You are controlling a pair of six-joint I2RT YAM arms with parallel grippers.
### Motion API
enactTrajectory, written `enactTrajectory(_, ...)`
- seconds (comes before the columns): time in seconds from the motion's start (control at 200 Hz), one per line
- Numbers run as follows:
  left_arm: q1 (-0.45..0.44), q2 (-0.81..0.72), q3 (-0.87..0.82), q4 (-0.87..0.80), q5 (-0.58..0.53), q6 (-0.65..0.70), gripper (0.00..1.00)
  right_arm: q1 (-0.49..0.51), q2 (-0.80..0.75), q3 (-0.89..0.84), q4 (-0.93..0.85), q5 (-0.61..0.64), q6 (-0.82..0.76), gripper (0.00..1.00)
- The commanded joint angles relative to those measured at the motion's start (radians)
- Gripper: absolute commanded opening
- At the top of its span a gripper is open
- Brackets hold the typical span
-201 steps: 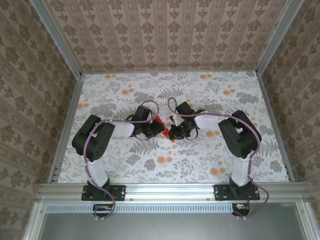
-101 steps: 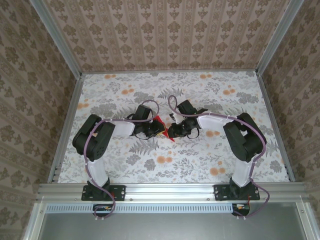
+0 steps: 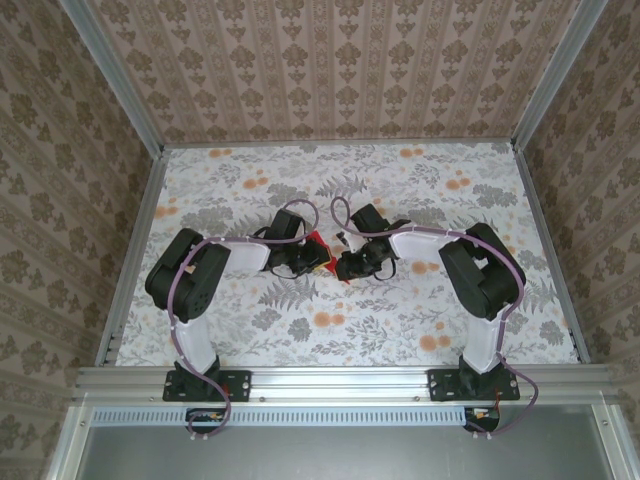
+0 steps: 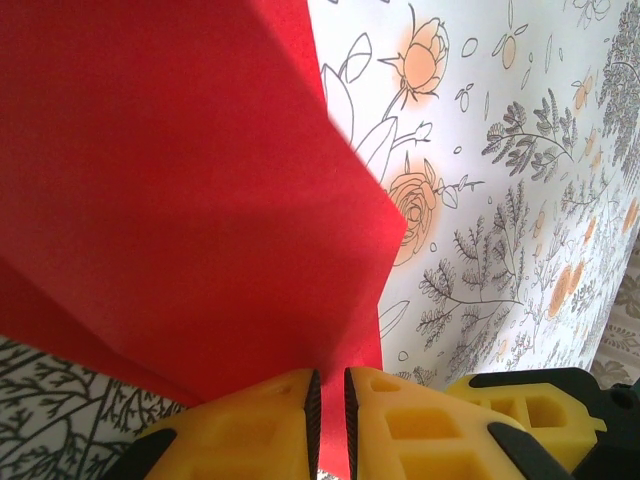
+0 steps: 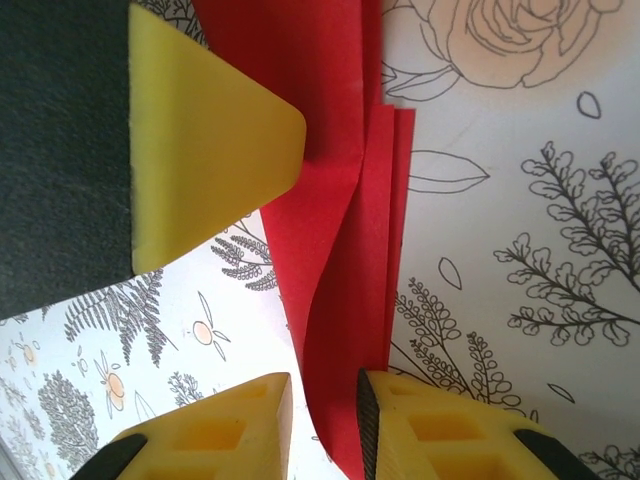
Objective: Fold a paper plane with a square sheet of paper (pick it up from the middle)
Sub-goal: Fold the wing for the fifth time at the center of the table.
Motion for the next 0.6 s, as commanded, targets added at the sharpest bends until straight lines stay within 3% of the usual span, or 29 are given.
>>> enactTrajectory(0.0, 0.012, 0.042, -0.003, -0.088, -0.054, 0.011, 0.18, 0.014, 0.023, 0.027, -0.029, 0.061, -0.051, 0.25)
enactTrajectory(0.595, 0.015, 0.038, -0.002, -0.092, -0.045, 0.007, 0.18, 0.069, 0.010, 0.031, -0.030, 0.217, -0.120, 0.21)
